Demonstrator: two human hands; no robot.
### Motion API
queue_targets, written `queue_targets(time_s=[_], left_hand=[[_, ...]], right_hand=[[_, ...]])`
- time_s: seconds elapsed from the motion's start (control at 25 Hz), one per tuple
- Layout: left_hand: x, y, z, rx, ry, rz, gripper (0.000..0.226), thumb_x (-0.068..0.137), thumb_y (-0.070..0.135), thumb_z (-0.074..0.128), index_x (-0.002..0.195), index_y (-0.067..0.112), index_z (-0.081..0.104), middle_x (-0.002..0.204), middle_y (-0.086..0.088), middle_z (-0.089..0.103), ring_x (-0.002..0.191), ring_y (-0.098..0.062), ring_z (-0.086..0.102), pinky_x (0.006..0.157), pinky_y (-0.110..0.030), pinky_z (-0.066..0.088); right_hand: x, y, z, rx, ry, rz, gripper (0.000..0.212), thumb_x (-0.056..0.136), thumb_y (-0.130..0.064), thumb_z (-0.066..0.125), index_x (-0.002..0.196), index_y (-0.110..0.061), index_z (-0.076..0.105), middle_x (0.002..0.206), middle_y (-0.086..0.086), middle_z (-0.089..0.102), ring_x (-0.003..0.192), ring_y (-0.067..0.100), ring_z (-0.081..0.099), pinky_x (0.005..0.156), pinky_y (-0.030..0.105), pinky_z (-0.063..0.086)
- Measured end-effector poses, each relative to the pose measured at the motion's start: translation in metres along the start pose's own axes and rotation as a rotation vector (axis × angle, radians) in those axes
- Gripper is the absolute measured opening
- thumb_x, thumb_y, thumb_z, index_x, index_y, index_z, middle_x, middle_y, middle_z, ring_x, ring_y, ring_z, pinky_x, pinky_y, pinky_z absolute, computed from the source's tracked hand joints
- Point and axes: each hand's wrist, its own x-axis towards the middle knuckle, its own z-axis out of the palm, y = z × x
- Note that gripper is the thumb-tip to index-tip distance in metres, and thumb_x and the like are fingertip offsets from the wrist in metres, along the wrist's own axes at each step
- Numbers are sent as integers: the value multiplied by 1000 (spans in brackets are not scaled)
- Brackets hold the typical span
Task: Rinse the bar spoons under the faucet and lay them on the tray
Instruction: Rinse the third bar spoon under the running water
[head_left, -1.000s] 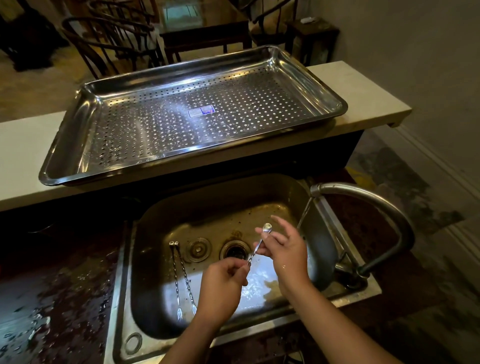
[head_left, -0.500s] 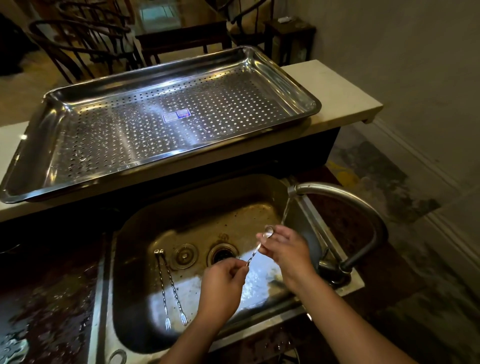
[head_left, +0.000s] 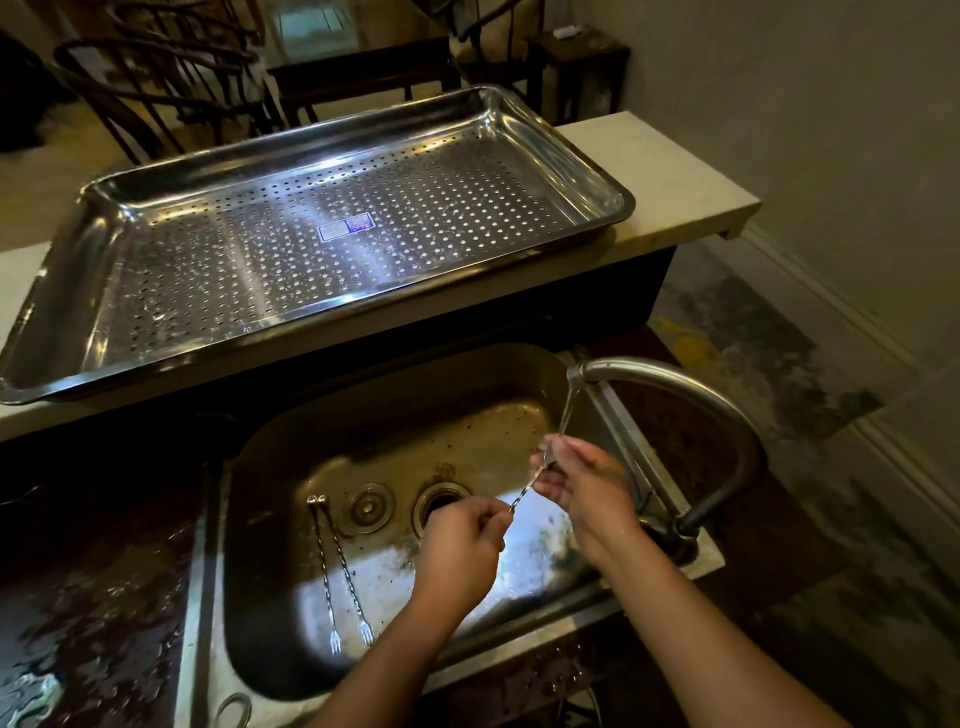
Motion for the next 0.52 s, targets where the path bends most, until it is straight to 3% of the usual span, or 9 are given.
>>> queue_targets(time_s=[0.08,0.24,0.36,0.52], left_hand=[[1,0,1,16,17,6,14,92,24,62,80,24,69,62,4,65,53,-3,55,51,-18,40],[1,-5,2,33,30,-4,12,92,25,62,85,22,72,65,7,66,64,-9,62,59,-25,45],[4,-3,3,32,33,-1,12,92,25,62,87,22,71,65,6,66,64,-12,62,61,-28,46],[5,-3,3,-27,35,-29,13,92,24,61,83,24,70,63,7,62,49,-6,52,46,-28,41]], right_hand=[[1,0,1,-79,29,15,15,94,-17,65,95,-2,68,74,12,71,57,15,64,55,24,57],[4,-7,-3,-102,-42,26,14,88,-1,69,102,-3,71,89,15,77,64,15,64,54,22,56],[2,-6,-2,-87,-3,-12,11,94,-12,65,103,-10,70,91,13,78,64,14,65,48,21,51],[0,-6,-2,-100,-67,13,13,92,-9,66,105,-12,68,95,11,78,71,15,65,51,22,51]])
